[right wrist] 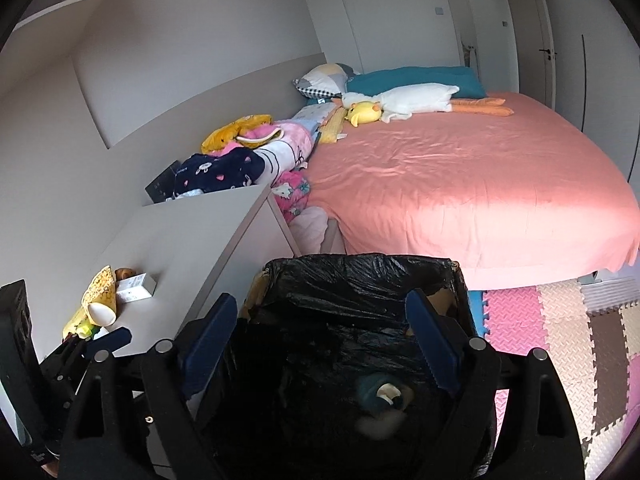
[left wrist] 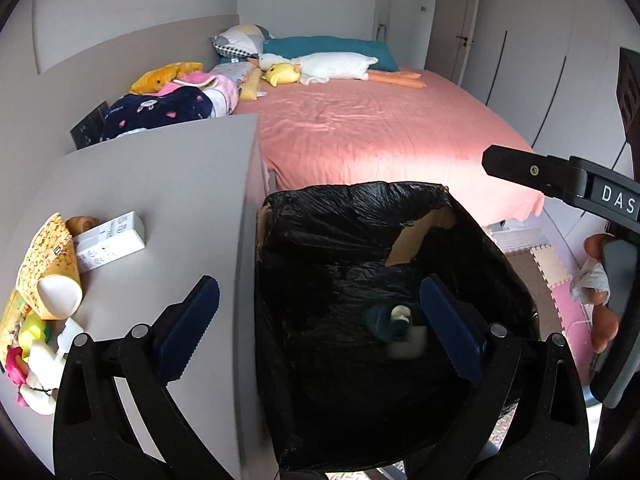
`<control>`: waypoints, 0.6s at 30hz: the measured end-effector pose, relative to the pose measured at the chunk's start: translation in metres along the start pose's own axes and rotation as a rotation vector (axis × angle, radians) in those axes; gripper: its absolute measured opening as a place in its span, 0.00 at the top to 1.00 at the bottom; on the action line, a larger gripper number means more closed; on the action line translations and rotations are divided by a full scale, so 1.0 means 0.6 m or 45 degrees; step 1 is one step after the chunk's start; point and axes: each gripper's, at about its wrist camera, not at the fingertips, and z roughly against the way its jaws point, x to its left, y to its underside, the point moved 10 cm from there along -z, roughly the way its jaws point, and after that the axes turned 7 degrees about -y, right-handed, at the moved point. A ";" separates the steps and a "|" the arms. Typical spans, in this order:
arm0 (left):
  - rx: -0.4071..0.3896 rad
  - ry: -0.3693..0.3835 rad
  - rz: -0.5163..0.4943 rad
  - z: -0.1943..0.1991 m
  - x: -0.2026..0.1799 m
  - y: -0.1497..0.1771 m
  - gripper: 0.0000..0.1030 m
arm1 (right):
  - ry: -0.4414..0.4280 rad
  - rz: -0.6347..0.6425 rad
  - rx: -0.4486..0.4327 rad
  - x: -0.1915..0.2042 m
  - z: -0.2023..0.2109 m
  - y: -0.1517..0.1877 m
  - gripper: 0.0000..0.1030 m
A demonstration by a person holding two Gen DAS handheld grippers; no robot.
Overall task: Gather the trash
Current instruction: 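Open both grippers to drop the items into the black bag, then move both grippers back over the pile on the table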
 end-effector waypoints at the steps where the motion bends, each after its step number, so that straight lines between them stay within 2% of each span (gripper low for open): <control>1: -0.003 -0.003 0.002 0.000 0.002 -0.002 0.06 | -0.002 0.000 0.000 0.001 0.000 0.000 0.16; 18: -0.022 -0.111 0.059 0.027 0.079 0.020 0.06 | -0.115 0.089 0.042 0.091 -0.032 0.020 0.16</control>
